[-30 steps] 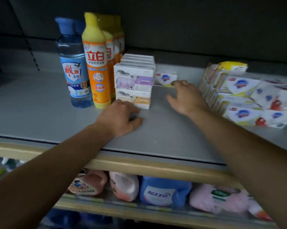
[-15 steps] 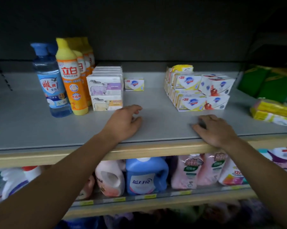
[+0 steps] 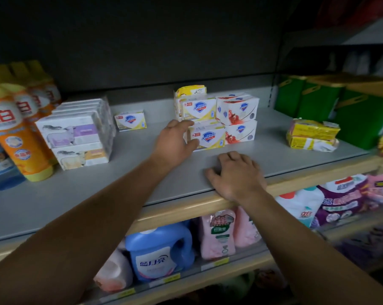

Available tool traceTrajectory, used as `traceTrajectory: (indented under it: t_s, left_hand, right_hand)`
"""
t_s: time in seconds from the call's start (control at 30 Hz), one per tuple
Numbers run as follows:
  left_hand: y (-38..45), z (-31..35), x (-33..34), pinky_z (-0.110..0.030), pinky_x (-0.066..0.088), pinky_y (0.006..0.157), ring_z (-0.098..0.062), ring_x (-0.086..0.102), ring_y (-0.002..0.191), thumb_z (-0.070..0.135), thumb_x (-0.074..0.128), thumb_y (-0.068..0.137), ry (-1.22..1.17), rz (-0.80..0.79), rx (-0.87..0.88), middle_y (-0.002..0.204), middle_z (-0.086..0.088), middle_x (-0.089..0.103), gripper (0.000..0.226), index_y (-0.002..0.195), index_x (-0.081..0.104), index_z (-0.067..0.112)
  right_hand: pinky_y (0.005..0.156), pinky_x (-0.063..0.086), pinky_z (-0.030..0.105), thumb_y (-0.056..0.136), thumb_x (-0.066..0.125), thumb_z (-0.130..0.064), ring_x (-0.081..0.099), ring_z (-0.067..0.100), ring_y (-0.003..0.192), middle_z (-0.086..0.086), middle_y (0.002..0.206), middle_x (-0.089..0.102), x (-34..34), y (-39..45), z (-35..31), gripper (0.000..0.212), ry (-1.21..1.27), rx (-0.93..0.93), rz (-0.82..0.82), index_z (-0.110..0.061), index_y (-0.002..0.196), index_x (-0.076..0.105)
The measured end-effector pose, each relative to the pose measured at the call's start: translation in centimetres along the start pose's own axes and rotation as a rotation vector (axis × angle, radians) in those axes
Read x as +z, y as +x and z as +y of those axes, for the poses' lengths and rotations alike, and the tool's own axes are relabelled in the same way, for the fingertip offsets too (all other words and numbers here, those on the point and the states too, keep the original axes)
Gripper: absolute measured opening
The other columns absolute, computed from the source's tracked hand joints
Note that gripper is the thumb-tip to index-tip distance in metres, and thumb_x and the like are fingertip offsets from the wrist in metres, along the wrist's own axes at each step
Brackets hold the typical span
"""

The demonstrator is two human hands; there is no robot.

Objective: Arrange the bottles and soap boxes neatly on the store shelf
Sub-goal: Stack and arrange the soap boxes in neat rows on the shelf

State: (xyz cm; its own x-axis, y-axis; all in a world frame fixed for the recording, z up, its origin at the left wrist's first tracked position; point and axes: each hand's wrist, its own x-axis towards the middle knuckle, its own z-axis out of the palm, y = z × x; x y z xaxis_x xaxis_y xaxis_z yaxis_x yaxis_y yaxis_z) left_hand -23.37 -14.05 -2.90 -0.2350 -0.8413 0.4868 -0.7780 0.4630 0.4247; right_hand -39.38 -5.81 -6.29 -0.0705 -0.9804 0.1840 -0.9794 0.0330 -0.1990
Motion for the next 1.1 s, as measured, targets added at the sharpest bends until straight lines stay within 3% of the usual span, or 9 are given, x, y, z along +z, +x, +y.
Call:
traceTrajectory:
  t_s: [0.17,0.3,0.47,0.6,0.7,0.83,0.87,0.97,1.1]
  left_hand:
    - [2.3,-1.1,3.4,-0.04,0.041,0.101,-0.029,0.036,0.124,0.032,0.069,0.084,0.187,0.015,0.025,0.139,-0.005,0.039,0.055,0.136,0.054,0.028]
    - [2.3,-1.5,3.9,-0.036,0.039,0.099,-0.031,0.04,0.119,0.027,0.074,0.079,0.163,0.106,0.101,0.132,-0.008,0.048,0.051,0.128,0.063,0.022]
    - [1.5,-0.9,2.5,-0.03,0.036,0.099,-0.031,0.047,0.116,0.021,0.074,0.078,0.076,0.051,0.11,0.126,-0.009,0.057,0.048,0.125,0.063,0.02]
    - [0.5,-1.3,0.1,-0.029,0.048,0.09,-0.023,0.06,0.092,0.01,0.074,0.079,-0.161,0.083,0.049,0.116,-0.009,0.059,0.035,0.113,0.067,0.016]
    - [-0.3,-2.1,-2.0,-0.037,0.055,0.088,-0.02,0.067,0.092,0.009,0.073,0.084,-0.49,-0.017,-0.087,0.107,-0.009,0.07,0.021,0.103,0.069,0.015]
    - [-1.4,-3.6,-4.3,-0.031,0.059,0.069,-0.018,0.071,0.08,0.01,0.064,0.09,-0.912,-0.196,-0.306,0.096,-0.012,0.075,0.013,0.102,0.07,0.007]
    - [-1.7,-4.1,-4.7,-0.03,0.058,0.064,-0.019,0.072,0.077,0.011,0.063,0.091,-0.979,-0.229,-0.341,0.094,-0.012,0.075,0.012,0.101,0.07,0.008]
    - [-2.2,-5.7,-5.1,-0.033,0.06,0.065,-0.02,0.072,0.079,0.015,0.062,0.093,-1.079,-0.232,-0.423,0.094,-0.012,0.075,0.012,0.097,0.071,0.01]
    - [-2.5,-7.7,-4.7,-0.035,0.059,0.065,-0.022,0.071,0.076,0.028,0.062,0.09,-1.261,-0.215,-0.489,0.086,-0.009,0.074,0.019,0.095,0.071,0.013]
  right_hand:
    - [0.103,0.03,0.042,0.086,0.028,-0.062,0.041,0.028,0.125,0.002,0.13,0.049,0.1,0.1,0.1,0.063,-0.008,-0.008,0.028,-0.022,0.13,0.051]
    - [0.102,0.029,0.042,0.086,0.029,-0.06,0.04,0.028,0.123,0.002,0.128,0.049,0.3,0.3,0.1,0.061,-0.003,-0.006,0.03,-0.021,0.128,0.051]
    - [0.105,0.029,0.041,0.087,0.032,-0.061,0.04,0.028,0.125,0.002,0.129,0.05,0.3,0.1,0.1,0.06,-0.005,0.008,0.042,-0.021,0.127,0.052]
    - [0.107,0.029,0.04,0.085,0.042,-0.06,0.041,0.027,0.128,0.0,0.133,0.05,-0.1,0.1,0.0,0.06,0.059,0.031,0.038,-0.025,0.134,0.048]
    - [0.108,0.034,0.038,0.08,0.062,-0.053,0.041,0.025,0.13,-0.002,0.142,0.044,-0.8,0.2,0.0,0.076,0.291,0.018,0.097,-0.028,0.145,0.034]
    - [0.1,0.036,0.007,0.078,0.077,-0.016,0.039,-0.018,0.121,-0.012,0.142,0.034,-1.4,1.1,-2.2,0.089,0.76,-0.234,0.09,-0.03,0.15,0.027]
    - [0.097,0.039,0.006,0.079,0.076,-0.009,0.044,-0.019,0.116,-0.013,0.141,0.037,-1.3,1.5,-2.9,0.084,0.836,-0.27,0.063,-0.031,0.148,0.032]
    - [0.092,0.052,0.021,0.083,0.074,-0.007,0.063,0.0,0.105,-0.007,0.129,0.059,-0.8,2.4,-4.7,0.061,1.038,-0.227,0.0,-0.033,0.134,0.052]
    - [0.077,0.059,0.035,0.083,0.074,-0.032,0.071,0.017,0.074,0.001,0.098,0.071,0.6,3.2,-6.1,0.029,1.088,-0.034,0.079,-0.023,0.109,0.065]
